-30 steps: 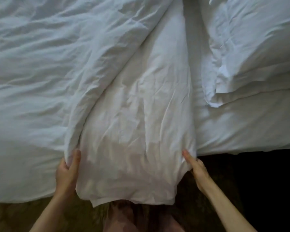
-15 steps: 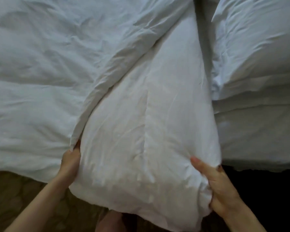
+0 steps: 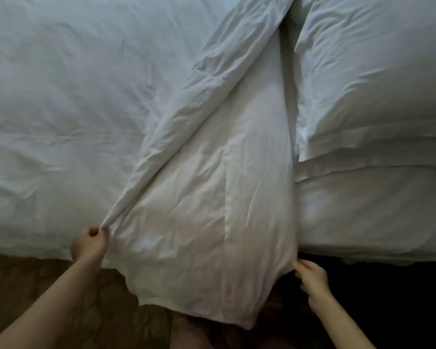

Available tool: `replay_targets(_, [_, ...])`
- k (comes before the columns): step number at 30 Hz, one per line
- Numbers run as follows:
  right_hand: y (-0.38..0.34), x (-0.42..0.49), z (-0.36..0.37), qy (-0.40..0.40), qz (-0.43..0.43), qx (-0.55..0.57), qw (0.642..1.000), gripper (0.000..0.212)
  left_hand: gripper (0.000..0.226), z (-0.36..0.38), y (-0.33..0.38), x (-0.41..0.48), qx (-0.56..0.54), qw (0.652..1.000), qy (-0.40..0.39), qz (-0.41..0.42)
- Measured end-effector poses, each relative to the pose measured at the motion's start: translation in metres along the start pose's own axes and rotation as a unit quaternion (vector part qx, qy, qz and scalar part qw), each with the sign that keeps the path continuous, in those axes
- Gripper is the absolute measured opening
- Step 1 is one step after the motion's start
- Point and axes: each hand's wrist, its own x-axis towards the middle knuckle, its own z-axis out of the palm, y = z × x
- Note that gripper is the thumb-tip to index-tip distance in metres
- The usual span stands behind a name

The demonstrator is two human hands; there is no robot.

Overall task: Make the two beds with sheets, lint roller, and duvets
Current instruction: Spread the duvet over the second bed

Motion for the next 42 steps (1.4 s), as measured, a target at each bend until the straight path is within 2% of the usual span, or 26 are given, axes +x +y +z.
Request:
replay_targets(2, [-0.017,0.017,0.008,0.050,-0.039,-0.002,0.998,0.026,0.031,0.015,0.014,0.008,-0.029,0.998,-0.013,0.053])
replay_targets(4, [-0.049,0.030,0.022,0.066,-0.108,-0.018,0.992,0.029,0.045,0.032,0.033,0.014,-0.063,0.985,-0.074,0.145])
replay_targets(6, [-0.083,0.038,0.046,0.064,-0.161,-0.060,0.983,0.044,0.061,0.047,0.052,0.018,-0.034,0.974,-0.109,0.195])
replay_targets(7, [-0.095,0.045,0.059,0.062,-0.168,-0.067,0.982,0.053,0.059,0.053,0.059,0.022,-0.012,0.973,-0.104,0.205])
replay_targets(9, [-0.120,0.054,0.078,0.071,-0.161,-0.075,0.982,0.062,0.040,0.060,0.071,0.033,0.027,0.972,-0.068,0.223])
replay_targets(11, [-0.133,0.062,0.084,0.088,-0.176,-0.045,0.979,0.056,0.031,0.056,0.072,0.055,0.039,0.974,-0.028,0.224])
replay_targets(13, [-0.135,0.070,0.082,0.124,-0.200,-0.052,0.970,0.046,0.036,0.047,0.064,0.081,0.047,0.978,-0.016,0.203])
replay_targets(17, [-0.132,0.084,0.099,0.122,-0.127,-0.097,0.980,0.030,0.042,0.043,0.062,0.115,0.081,0.980,-0.102,0.150])
replay_targets(19, [-0.142,0.088,0.106,0.135,-0.098,-0.145,0.975,0.034,0.026,0.046,0.071,0.120,0.069,0.978,-0.094,0.170])
replay_targets(20, [-0.150,0.085,0.106,0.154,-0.094,-0.191,0.965,0.039,0.016,0.045,0.077,0.121,0.064,0.976,-0.087,0.188])
replay_targets(21, [-0.158,0.082,0.105,0.176,-0.099,-0.238,0.950,0.041,0.015,0.046,0.086,0.121,0.058,0.971,-0.086,0.214])
replay_targets(23, [-0.176,0.075,0.105,0.194,-0.138,-0.301,0.923,0.042,0.033,0.050,0.110,0.120,0.052,0.951,-0.091,0.290])
replay_targets(26, [-0.216,0.077,0.121,0.174,-0.221,-0.290,0.915,0.053,0.052,0.063,0.171,0.116,0.067,0.925,-0.065,0.368])
replay_targets(29, [-0.268,0.092,0.142,0.136,-0.241,-0.204,0.939,0.060,0.066,0.081,0.244,0.113,0.066,0.909,-0.060,0.407])
replay_targets(31, [-0.306,0.114,0.152,0.121,-0.224,-0.171,0.952,0.066,0.065,0.091,0.289,0.119,0.079,0.900,-0.059,0.425])
replay_targets(33, [-0.344,0.137,0.158,0.042,-0.155,-0.081,0.984,0.082,0.050,0.098,0.330,0.128,0.080,0.898,-0.041,0.430])
replay_targets(34, [-0.359,0.149,0.159,-0.019,-0.110,-0.022,0.993,0.079,0.041,0.100,0.348,0.131,0.074,0.898,-0.027,0.433])
replay_targets(36, [-0.383,0.163,0.158,-0.099,-0.098,0.065,0.988,0.048,0.027,0.101,0.376,0.138,0.051,0.903,-0.009,0.427])
replay_targets(38, [-0.403,0.166,0.150,-0.035,-0.157,0.065,0.985,0.031,0.028,0.097,0.392,0.161,-0.014,0.921,0.006,0.390])
replay_targets(40, [-0.410,0.174,0.133,0.056,-0.209,0.060,0.975,0.032,0.041,0.088,0.400,0.196,-0.088,0.948,0.017,0.305])
replay_targets(42, [-0.409,0.189,0.127,0.136,-0.235,-0.015,0.962,0.041,0.052,0.084,0.396,0.226,-0.096,0.973,0.013,0.209])
